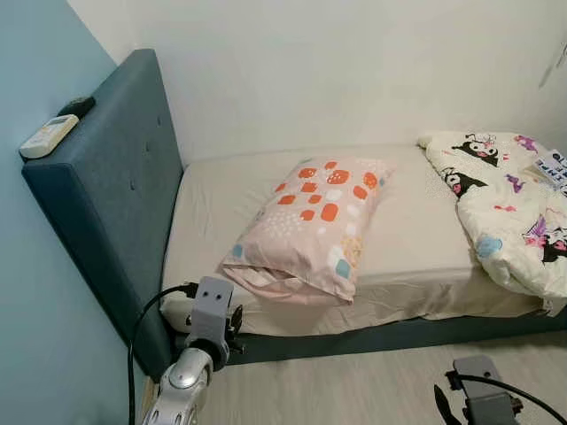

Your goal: Clean up the room

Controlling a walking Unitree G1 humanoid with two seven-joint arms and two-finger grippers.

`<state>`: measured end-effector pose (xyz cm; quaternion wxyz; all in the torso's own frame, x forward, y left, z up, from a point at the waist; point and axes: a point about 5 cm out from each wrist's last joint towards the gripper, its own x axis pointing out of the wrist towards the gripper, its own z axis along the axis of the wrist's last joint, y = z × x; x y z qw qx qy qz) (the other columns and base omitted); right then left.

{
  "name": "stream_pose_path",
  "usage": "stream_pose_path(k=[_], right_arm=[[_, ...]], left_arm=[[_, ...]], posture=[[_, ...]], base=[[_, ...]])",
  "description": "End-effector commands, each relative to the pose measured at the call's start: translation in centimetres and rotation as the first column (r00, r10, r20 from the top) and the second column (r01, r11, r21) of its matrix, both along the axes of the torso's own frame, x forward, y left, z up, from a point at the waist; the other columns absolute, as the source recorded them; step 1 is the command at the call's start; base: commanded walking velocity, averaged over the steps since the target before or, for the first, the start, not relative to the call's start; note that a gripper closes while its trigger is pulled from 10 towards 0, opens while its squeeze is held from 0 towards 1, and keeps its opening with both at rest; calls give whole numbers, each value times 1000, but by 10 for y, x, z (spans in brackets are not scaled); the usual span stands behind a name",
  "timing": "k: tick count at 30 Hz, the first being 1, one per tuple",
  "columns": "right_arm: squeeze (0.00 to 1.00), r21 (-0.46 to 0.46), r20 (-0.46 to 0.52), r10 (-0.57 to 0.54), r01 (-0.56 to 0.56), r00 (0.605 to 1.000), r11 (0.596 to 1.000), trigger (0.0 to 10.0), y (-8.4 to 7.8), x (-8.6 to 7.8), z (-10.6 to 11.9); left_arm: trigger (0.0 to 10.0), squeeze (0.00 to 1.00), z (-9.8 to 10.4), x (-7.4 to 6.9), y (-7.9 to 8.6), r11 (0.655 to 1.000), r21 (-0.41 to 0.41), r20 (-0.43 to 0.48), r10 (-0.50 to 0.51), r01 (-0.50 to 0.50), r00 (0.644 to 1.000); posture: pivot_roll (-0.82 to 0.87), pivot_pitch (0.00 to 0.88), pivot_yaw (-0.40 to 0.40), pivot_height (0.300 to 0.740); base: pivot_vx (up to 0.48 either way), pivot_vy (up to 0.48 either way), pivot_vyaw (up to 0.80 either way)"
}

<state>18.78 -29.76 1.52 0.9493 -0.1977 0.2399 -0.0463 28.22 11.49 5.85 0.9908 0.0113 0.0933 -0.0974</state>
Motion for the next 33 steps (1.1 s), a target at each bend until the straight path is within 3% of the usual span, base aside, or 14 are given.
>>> stream_pose_path(k=[1, 19, 26, 30, 33], right_arm=[[0, -12, -19, 15, -15, 1000, 1000, 10000, -2, -3, -3], [0, -35, -64, -26, 24, 998, 999, 10000, -23, -19, -3], [0, 47, -6, -36, 36, 999, 998, 10000, -6, 0, 2], [0, -16, 48, -4, 4, 999, 1000, 10000, 8, 21, 6], [0, -126, 47, 12, -6, 999, 992, 10000, 11, 32, 6]], left_arm=[[10000, 0, -2, 0, 1, 1000, -7, -10, 4, -4, 1000], [10000, 0, -2, -1, 4, 1000, -8, -9, 16, -16, 1000], [10000, 0, -1, 1, 0, 1000, -5, -11, -1, 1, 1000], [10000, 0, -1, 1, -3, 1000, -5, -12, -11, 11, 1000], [10000, 0, -1, 1, -3, 1000, -5, -12, -15, 15, 1000]], posture=[[-38, 36, -23, 740], [-37, 32, -25, 740], [-51, 40, -6, 740], [-55, 45, 1, 740], [-57, 47, 4, 740]], base=[[0, 0, 0], [0, 0, 0], [0, 0, 0], [0, 0, 0], [0, 0, 0]])
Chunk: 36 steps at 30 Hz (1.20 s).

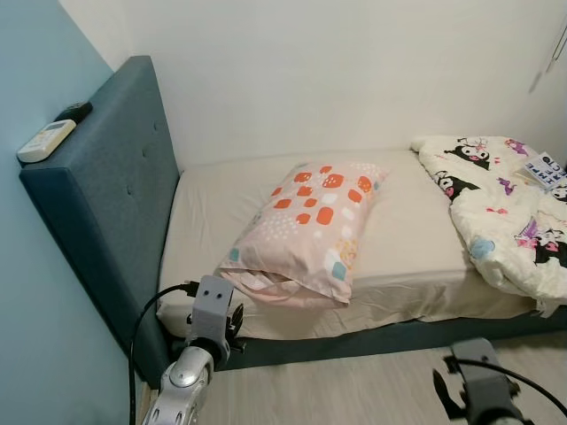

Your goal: Clean up the room

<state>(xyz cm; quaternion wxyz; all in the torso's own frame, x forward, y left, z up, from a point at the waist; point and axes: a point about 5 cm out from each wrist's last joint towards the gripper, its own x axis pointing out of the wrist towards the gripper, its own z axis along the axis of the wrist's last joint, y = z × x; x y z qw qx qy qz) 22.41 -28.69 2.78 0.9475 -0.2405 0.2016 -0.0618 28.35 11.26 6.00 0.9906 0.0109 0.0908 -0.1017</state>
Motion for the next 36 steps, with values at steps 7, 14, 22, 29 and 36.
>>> stream_pose_path(k=[7, 14, 22, 29, 36], right_arm=[[0, -295, -11, -46, 40, 999, 955, 10000, 0, 5, -5], [0, -382, -49, -34, 13, 998, 924, 10000, 4, 5, -8], [0, -415, -68, -51, 18, 996, 910, 10000, 4, 7, -15], [0, -433, 63, -158, 169, 985, 885, 10000, -1, 14, -5], [0, -543, 100, -194, 216, 976, 811, 10000, -4, 12, -2]], left_arm=[[10000, 0, -3, -1, 1, 1000, -1, -17, 0, 0, 1000], [10000, 0, -3, -2, 2, 1000, 1, -20, 0, 0, 1000], [10000, 0, -2, 0, 0, 1000, -3, -18, -5, 5, 1000], [10000, 0, -3, 0, -1, 1000, -3, -21, -11, 11, 1000], [10000, 0, -2, 0, 1, 1000, -1, -19, -7, 7, 1000]], posture=[[-46, 50, 2, 740], [-48, 52, 7, 740], [-49, 52, 10, 740], [-49, 53, 17, 740], [-44, 53, 13, 740]], base=[[0, 0, 0], [0, 0, 0], [0, 0, 0], [0, 0, 0], [0, 0, 0]])
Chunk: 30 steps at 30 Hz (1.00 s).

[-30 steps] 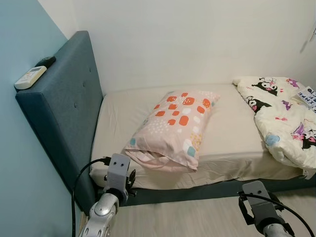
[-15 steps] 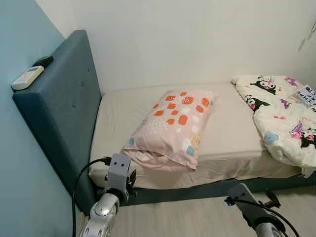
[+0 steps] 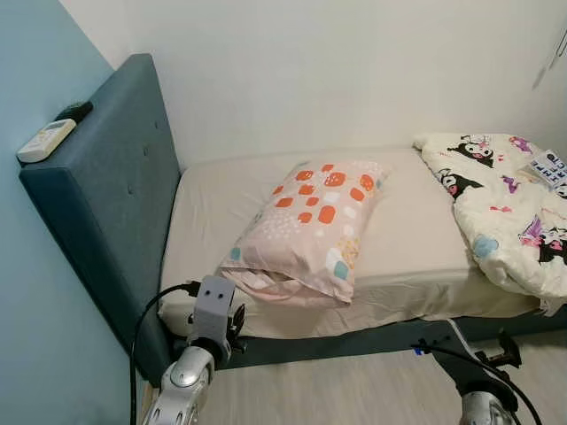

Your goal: Clean up the room

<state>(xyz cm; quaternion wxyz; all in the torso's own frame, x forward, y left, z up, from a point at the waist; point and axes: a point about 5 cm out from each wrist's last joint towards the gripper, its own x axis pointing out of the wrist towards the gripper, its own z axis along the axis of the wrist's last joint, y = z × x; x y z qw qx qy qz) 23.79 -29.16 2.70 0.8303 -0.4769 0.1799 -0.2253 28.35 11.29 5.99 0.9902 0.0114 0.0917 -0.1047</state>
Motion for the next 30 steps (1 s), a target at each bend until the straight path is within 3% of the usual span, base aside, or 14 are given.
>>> stream_pose_path(k=[1, 2, 10, 15, 16, 17, 28, 30], right_arm=[[0, -68, -9, -13, 13, 1000, 998, 10000, 0, -3, 0], [0, -125, -1, -23, 22, 1000, 992, 10000, -1, -3, 1], [0, -108, 21, -33, 35, 999, 994, 10000, -3, 1, 5], [0, -31, 47, -48, 50, 998, 998, 10000, -1, -5, 1], [0, 93, 35, -56, 52, 998, 994, 10000, -1, -8, -5], [0, 128, 33, -52, 48, 998, 991, 10000, -1, -8, -7], [0, 223, 16, -61, 56, 998, 973, 10000, -1, -11, -14], [0, 302, 10, -73, 67, 997, 951, 10000, -1, -11, -16]], left_arm=[[10000, 0, -2, 0, 1, 1000, -1, -18, 1, -1, 1000], [10000, 0, -2, -1, 1, 1000, -1, -19, 1, -1, 1000], [10000, 0, -3, -1, 0, 1000, 0, -21, -7, 7, 1000], [10000, 0, -3, 0, -2, 1000, -5, -20, -10, 10, 1000], [10000, 0, -2, 0, -2, 1000, -6, -18, -8, 8, 1000], [10000, 0, -2, 0, -2, 1000, -6, -18, -7, 6, 1000], [10000, 0, -3, -1, -1, 1000, -5, -19, -2, 2, 1000], [10000, 0, -3, -1, -1, 1000, -4, -19, -3, 3, 1000]], posture=[[-44, 53, 13, 740], [-45, 54, 15, 740], [-51, 54, 21, 740], [-56, 51, 18, 740], [-56, 51, 18, 740], [-55, 50, 11, 740], [-54, 46, 10, 740], [-55, 45, 10, 740]], base=[[0, 0, 0], [0, 0, 0], [0, 0, 0], [0, 0, 0], [0, 0, 0], [0, 0, 0], [0, 0, 0], [0, 0, 0]])
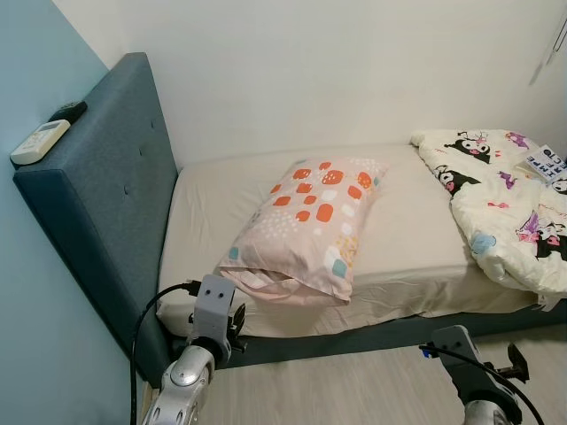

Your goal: Clean up the room

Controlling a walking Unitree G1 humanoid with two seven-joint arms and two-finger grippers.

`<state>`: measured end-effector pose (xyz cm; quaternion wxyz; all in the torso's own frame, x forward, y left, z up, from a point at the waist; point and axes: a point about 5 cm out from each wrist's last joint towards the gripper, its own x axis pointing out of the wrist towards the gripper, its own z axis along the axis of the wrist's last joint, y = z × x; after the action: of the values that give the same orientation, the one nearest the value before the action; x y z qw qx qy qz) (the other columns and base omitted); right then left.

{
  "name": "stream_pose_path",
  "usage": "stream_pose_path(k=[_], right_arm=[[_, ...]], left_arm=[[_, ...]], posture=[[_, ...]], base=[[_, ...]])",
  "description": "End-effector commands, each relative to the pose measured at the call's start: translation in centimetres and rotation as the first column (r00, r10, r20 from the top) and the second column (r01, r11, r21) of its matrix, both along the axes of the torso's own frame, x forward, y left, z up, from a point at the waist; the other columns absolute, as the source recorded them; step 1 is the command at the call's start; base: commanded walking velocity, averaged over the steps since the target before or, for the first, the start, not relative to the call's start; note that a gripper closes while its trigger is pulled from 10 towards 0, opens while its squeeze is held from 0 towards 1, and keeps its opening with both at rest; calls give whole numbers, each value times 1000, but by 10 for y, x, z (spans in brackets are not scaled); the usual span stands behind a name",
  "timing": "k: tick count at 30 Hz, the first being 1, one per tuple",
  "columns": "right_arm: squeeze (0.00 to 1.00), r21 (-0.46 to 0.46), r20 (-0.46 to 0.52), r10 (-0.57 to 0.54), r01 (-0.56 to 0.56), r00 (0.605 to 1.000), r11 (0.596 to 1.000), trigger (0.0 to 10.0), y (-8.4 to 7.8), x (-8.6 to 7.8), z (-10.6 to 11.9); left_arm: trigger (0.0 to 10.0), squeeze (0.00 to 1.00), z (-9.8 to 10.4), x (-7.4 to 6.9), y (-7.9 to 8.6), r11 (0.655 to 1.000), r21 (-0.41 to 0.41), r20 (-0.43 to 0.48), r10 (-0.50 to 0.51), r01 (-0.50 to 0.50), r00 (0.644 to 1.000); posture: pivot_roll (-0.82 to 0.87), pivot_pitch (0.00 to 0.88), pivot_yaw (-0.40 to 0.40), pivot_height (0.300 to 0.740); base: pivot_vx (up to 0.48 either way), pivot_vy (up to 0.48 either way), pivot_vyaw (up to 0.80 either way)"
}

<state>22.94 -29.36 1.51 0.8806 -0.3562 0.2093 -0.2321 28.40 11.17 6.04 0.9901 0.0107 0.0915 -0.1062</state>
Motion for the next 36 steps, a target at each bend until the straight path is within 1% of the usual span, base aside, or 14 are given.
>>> stream_pose_path(k=[1, 4, 11, 16, 19, 26, 36], right_arm=[[0, 46, -9, -9, 9, 1000, 999, 10000, 1, -3, -5], [0, 67, -8, -10, 11, 1000, 998, 10000, 0, -2, -5], [0, 75, -15, -8, 10, 1000, 997, 10000, -4, 0, -5], [0, 82, -21, -9, 11, 1000, 997, 10000, -6, 0, -6], [0, 88, -24, -9, 11, 1000, 996, 10000, -8, 1, -6], [0, 95, -27, -8, 11, 1000, 995, 10000, -11, 3, -6], [0, 97, -27, -9, 11, 1000, 995, 10000, -11, 4, -7]], left_arm=[[10000, 0, -4, -1, 0, 1000, -3, -19, 0, 0, 1000], [10000, 0, -4, -1, -1, 1000, -3, -19, -3, 3, 1000], [10000, 0, -2, 0, -1, 1000, -1, -14, -2, 2, 1000], [10000, 0, -1, -1, 4, 1000, -1, -8, 15, -15, 1000], [10000, 0, -2, -1, 2, 1000, -3, -12, 8, -8, 1000], [10000, 0, -2, 0, -2, 1000, -10, -14, 1, -1, 1000], [10000, 0, -3, -1, 0, 1000, -8, -15, 7, -7, 1000]], posture=[[-55, 45, 10, 740], [-54, 43, 10, 740], [-41, 38, -3, 740], [-42, 40, -6, 740], [-59, 46, 9, 740], [-58, 45, 3, 740], [-54, 46, 5, 740]], base=[[0, 0, 0], [0, 0, 0], [0, 0, 0], [0, 0, 0], [0, 0, 0], [0, 0, 0], [0, 0, 0]])
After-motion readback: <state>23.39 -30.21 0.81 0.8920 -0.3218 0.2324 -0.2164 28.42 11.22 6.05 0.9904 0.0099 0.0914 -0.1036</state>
